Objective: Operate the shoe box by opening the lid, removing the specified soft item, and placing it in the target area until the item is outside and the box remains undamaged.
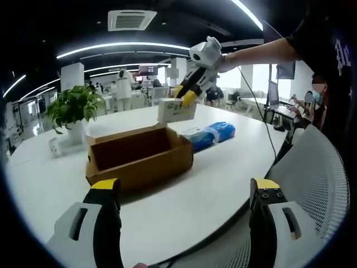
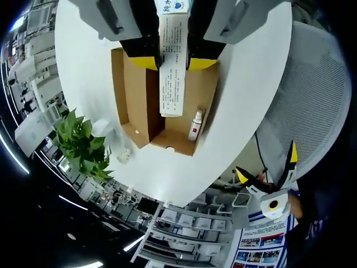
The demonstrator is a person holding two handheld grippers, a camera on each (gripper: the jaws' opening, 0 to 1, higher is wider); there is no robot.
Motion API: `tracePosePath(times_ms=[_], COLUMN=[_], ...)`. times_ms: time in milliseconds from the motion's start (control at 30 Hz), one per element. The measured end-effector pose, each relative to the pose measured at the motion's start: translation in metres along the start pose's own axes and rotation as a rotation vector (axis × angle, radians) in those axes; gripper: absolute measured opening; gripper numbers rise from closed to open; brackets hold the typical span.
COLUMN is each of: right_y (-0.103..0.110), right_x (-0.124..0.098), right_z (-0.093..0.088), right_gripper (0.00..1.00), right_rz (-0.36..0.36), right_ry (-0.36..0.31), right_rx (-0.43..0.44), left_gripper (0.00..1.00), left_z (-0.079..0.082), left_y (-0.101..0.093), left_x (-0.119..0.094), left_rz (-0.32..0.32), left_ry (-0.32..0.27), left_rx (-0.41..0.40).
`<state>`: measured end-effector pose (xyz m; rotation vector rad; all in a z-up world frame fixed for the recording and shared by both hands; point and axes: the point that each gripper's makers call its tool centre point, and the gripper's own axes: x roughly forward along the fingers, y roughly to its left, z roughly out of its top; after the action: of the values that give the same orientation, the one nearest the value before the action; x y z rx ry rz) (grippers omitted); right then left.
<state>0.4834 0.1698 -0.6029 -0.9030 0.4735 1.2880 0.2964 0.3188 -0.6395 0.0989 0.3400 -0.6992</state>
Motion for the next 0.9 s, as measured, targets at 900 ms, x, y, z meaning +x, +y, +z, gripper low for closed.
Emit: tracePosePath(times_ms=[900], right_y=[-0.010], right_x=[-0.041], right_z=[-0.051], right_gripper=[0.13], right_rz=[-0.051], right_ry=[0.049], right_rx=[0.013], left_gripper=[0.97], left_z=[0.000], left_y=[-0.001], left_x=[0.001], left_rz=[-0.002], left_ry=[0.003], left_rx=[-0.006])
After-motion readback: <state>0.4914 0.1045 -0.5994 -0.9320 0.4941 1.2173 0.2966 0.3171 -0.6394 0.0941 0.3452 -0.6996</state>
